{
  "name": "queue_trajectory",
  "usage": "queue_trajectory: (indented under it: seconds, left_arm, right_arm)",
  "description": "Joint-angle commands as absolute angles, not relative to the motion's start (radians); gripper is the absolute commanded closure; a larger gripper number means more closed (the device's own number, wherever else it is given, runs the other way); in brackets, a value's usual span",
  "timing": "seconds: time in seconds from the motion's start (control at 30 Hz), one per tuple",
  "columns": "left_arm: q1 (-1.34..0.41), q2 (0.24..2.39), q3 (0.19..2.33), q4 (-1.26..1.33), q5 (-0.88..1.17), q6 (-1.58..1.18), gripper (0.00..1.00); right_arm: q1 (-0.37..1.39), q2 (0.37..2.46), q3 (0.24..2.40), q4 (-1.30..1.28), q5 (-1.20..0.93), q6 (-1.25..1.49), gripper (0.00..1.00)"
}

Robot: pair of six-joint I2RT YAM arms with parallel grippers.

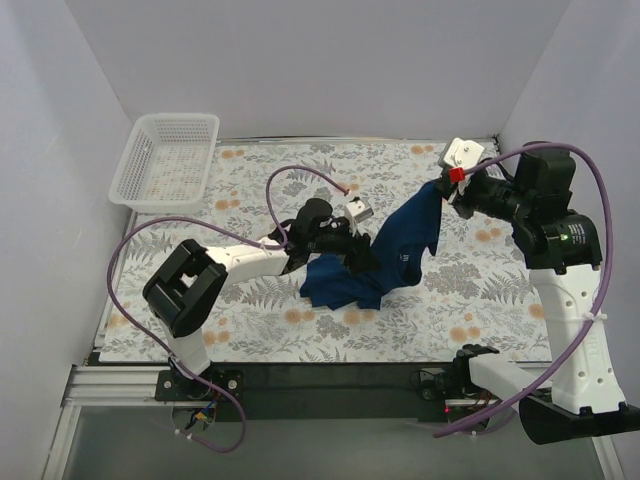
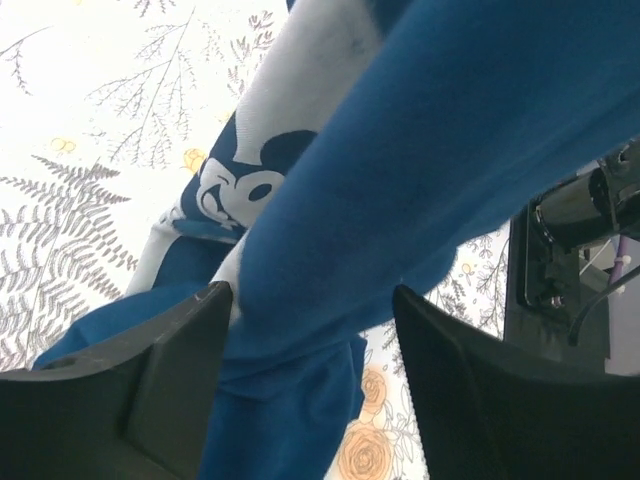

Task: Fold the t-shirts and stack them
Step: Flatten the tshirt out

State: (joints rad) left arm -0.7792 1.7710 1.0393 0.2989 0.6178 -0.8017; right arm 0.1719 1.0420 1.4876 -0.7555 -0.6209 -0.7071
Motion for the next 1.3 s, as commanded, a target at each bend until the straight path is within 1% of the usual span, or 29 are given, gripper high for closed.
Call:
queue_trajectory:
  seconds: [0.0,0.03,0.07,0.2,0.23,0.3,0.33,0.43,0.47,0.57,0.63,0.67,0.73,0.77,0.8,0.87,0.9,0.93,1.0,1.03,1.07,1.13,1.17,1.23,1.27]
  left_arm:
    - [-0.787,1.805,1.101,0.301,0.632,-0.788,0.48]
    - [-0.788,1.813,1.117,0.290,0.634,-0.781,0.86]
    - [-0.788,1.813,1.144,0.255,0.624,-0.775,1.00]
    - [-0.787,1.726,1.205,0.173,0.454,-0.701,1.00]
    - [-0.787,1.656,1.222,0.161,0.395,-0.684,1.00]
    - [-0.787,1.585,1.302,0.118,0.359,-0.641,1.00]
    - [-0.788,1.527,1.339,0.103,0.347,-0.631,1.00]
    - [-0.788,1.450,1.457,0.040,0.350,-0.629,1.00]
    - [-0.788,1.401,1.475,0.020,0.365,-0.635,1.00]
    - [-0.788,1.313,1.496,0.009,0.426,-0.681,1.00]
    - [-0.790,1.278,1.476,0.009,0.465,-0.747,1.00]
    - [-0.790,1.267,1.433,0.006,0.497,-0.765,1.00]
    - [-0.795,1.233,1.370,0.005,0.560,-0.832,1.00]
    - [-0.798,1.221,1.297,0.005,0.578,-0.847,1.00]
    - [-0.814,1.201,1.245,0.005,0.586,-0.871,1.00]
    - [-0.844,1.190,1.143,0.049,0.595,-0.943,1.00]
    - [-0.891,1.192,1.032,0.070,0.598,-0.965,1.00]
    - [-0.920,1.218,0.985,0.095,0.582,-0.986,1.00]
    - [-1.009,1.276,0.867,0.176,0.563,-1.048,1.00]
    - [-1.035,1.348,0.841,0.196,0.545,-1.069,1.00]
    - [-1.058,1.394,0.825,0.215,0.532,-1.104,0.96]
    - [-1.107,1.471,0.802,0.209,0.471,-1.141,0.82]
    - [-1.117,1.473,0.796,0.190,0.439,-1.146,0.73]
    - [-1.127,1.430,0.752,0.170,0.368,-1.157,0.65]
    - [-1.126,1.354,0.735,0.141,0.274,-1.149,0.58]
  right_arm:
    - [0.169,1.043,1.584,-0.687,-0.594,-0.672,0.99]
    - [0.169,1.054,1.594,-0.686,-0.586,-0.660,0.99]
    - [0.167,1.060,1.603,-0.683,-0.575,-0.654,0.99]
    - [0.169,1.103,1.675,-0.626,-0.481,-0.614,0.99]
    - [0.167,1.114,1.715,-0.603,-0.465,-0.600,0.99]
    - [0.166,1.152,1.762,-0.555,-0.456,-0.586,0.99]
    - [0.164,1.176,1.793,-0.542,-0.460,-0.578,0.99]
    - [0.164,1.207,1.888,-0.491,-0.479,-0.539,0.99]
    - [0.164,1.212,1.928,-0.483,-0.480,-0.534,0.99]
    - [0.161,1.186,1.942,-0.472,-0.482,-0.552,0.99]
    - [0.163,1.128,1.876,-0.476,-0.479,-0.592,0.99]
    - [0.160,1.103,1.837,-0.480,-0.483,-0.609,0.99]
    - [0.158,1.024,1.689,-0.535,-0.505,-0.696,0.99]
    - [0.156,0.993,1.634,-0.555,-0.508,-0.730,0.99]
    - [0.156,0.961,1.500,-0.581,-0.515,-0.776,0.99]
    - [0.153,0.852,1.354,-0.646,-0.499,-0.877,0.99]
    - [0.149,0.813,1.283,-0.666,-0.480,-0.911,0.99]
    - [0.147,0.737,1.137,-0.679,-0.460,-0.934,0.99]
    - [0.140,0.666,1.015,-0.690,-0.381,-0.968,0.99]
    - [0.140,0.599,0.950,-0.690,-0.356,-0.977,0.99]
    - [0.138,0.568,0.858,-0.692,-0.336,-0.983,0.99]
    - [0.129,0.500,0.787,-0.703,-0.288,-0.986,0.99]
    - [0.108,0.485,0.738,-0.709,-0.284,-0.991,0.99]
    - [0.094,0.459,0.707,-0.732,-0.279,-1.003,0.99]
    - [0.092,0.454,0.692,-0.733,-0.275,-1.006,0.99]
